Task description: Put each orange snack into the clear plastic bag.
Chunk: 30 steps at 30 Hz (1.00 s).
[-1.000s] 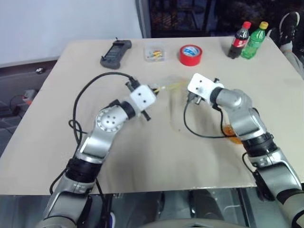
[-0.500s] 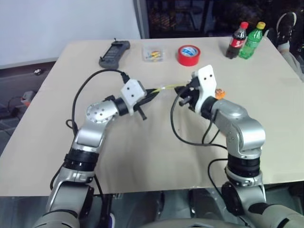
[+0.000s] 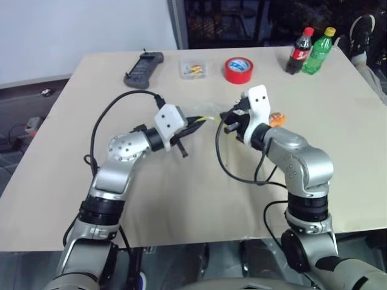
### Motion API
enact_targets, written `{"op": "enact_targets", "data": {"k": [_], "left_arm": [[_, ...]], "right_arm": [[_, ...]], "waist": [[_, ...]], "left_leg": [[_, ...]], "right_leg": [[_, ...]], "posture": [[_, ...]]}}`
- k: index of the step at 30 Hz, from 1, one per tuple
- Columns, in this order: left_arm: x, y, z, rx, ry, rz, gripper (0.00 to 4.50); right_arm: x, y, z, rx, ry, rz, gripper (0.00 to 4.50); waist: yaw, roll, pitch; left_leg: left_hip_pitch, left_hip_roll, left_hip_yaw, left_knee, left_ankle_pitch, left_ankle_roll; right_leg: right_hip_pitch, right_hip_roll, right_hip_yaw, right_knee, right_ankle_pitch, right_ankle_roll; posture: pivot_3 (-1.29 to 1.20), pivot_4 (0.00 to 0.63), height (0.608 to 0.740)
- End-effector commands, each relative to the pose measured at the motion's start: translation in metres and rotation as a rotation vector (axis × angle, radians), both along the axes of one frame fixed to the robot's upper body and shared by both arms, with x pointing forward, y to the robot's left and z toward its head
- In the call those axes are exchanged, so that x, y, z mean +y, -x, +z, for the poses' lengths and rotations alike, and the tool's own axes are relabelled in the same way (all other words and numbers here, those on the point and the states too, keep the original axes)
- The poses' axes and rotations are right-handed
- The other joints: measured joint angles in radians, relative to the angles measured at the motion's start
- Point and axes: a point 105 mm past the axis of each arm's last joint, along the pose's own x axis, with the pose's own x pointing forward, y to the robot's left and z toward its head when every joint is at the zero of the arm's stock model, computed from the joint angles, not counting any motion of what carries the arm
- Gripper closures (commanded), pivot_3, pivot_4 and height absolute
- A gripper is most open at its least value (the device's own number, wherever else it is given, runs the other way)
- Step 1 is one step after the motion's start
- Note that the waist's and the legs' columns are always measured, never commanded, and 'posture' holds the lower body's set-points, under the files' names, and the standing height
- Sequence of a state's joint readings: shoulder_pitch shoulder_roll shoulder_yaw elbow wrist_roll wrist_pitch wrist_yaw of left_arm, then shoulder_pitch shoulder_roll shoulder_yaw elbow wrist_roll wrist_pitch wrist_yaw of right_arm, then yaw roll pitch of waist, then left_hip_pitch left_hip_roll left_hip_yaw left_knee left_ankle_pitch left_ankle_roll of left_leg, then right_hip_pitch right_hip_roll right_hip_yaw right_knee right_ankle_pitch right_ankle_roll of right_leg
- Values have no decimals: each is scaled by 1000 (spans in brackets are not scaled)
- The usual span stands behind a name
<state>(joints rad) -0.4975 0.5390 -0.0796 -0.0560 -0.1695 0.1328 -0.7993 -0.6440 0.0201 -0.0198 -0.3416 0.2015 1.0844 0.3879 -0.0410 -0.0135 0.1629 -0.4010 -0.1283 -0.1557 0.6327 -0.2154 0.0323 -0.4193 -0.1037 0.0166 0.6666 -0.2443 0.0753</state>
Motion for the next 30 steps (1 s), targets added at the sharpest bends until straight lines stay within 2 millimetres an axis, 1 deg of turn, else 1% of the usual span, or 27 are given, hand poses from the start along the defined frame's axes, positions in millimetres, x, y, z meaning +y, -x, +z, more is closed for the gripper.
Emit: {"op": "enact_targets", "data": {"k": [1, 4, 9, 18, 25, 27, 30], "left_arm": [[6, 2, 15, -46, 22, 18, 4500], [7, 2, 16, -45, 19, 20, 4500], [6, 3, 17, -49, 16, 18, 4500], [2, 10, 17, -66, -3, -15, 4500], [0, 16, 12, -60, -19, -34, 4500], [2, 14, 11, -55, -11, -18, 4500], [6, 11, 13, -56, -8, 1, 4500]], "right_arm": [[-3, 17, 29, -90, -59, 57, 4425], [-4, 27, 29, -92, -50, 90, 4425], [-4, 31, 25, -75, -41, 103, 4425], [-1, 13, 14, -39, -34, 46, 4425], [2, 8, 13, -14, -74, 41, 4425], [4, 12, 15, -14, -88, 70, 4425], [6, 26, 18, -22, -84, 153, 4425]], "waist": [[1, 0, 0], [1, 0, 0], [1, 0, 0], [1, 0, 0], [1, 0, 0], [1, 0, 0], [1, 0, 0]], "left_leg": [[0, 0, 0, 0, 0, 0], [0, 0, 0, 0, 0, 0], [0, 0, 0, 0, 0, 0], [0, 0, 0, 0, 0, 0], [0, 0, 0, 0, 0, 0], [0, 0, 0, 0, 0, 0], [0, 0, 0, 0, 0, 0]], "right_leg": [[0, 0, 0, 0, 0, 0], [0, 0, 0, 0, 0, 0], [0, 0, 0, 0, 0, 0], [0, 0, 0, 0, 0, 0], [0, 0, 0, 0, 0, 0], [0, 0, 0, 0, 0, 0], [0, 0, 0, 0, 0, 0]], "posture": [[0, 150, 740], [0, 150, 740], [0, 150, 740], [0, 150, 740], [0, 150, 740], [0, 150, 740], [0, 150, 740]]}}
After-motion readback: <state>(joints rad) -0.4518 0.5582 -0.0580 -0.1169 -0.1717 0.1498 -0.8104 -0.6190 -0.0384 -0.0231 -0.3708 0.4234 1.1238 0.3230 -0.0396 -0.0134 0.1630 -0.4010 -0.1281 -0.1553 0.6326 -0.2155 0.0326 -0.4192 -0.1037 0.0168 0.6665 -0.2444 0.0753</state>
